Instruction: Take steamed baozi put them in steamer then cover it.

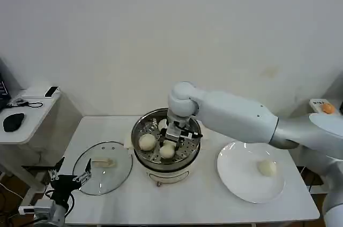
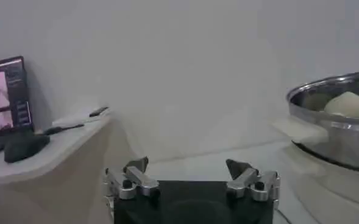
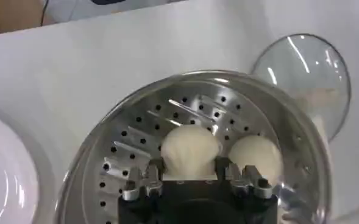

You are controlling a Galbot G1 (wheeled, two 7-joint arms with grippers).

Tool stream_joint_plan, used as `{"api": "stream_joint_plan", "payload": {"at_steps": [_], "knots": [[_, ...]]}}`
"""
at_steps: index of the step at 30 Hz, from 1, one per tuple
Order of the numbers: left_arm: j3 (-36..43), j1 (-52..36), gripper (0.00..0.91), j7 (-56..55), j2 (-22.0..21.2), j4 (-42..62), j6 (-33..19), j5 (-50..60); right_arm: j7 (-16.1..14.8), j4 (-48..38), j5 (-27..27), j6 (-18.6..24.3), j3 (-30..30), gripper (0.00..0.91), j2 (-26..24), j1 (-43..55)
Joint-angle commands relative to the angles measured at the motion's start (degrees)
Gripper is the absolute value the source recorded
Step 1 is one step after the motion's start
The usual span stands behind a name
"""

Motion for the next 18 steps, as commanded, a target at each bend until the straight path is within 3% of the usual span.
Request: {"api": "stream_joint_plan", "payload": {"at_steps": [1,12,13,18], "knots": [[0.24,-0.2,0.907,0.01,0.01,0.64,-0.02,-0.01,0.38,1.4,-0.68,0.82,-1.26,0.574,0.04,-0.37],[0.24,-0.99,0.907,-0.07,0.07,1.34,-0.03,-0.25,0.37,3.06,-0.66,0.86,-1.11,0.574,-0.3,-0.72],[0.16,-1.0,0.907,-0.16,0.16,1.48,-0.03,-0.33,0.3,3.4,-0.63,0.72,-1.12,0.907,-0.33,-0.74],[0.19,-1.01,0.907,-0.15,0.16,1.58,-0.04,-0.41,1.02,3.2,-1.74,0.34,-0.92,0.907,-0.09,-0.76]]}}
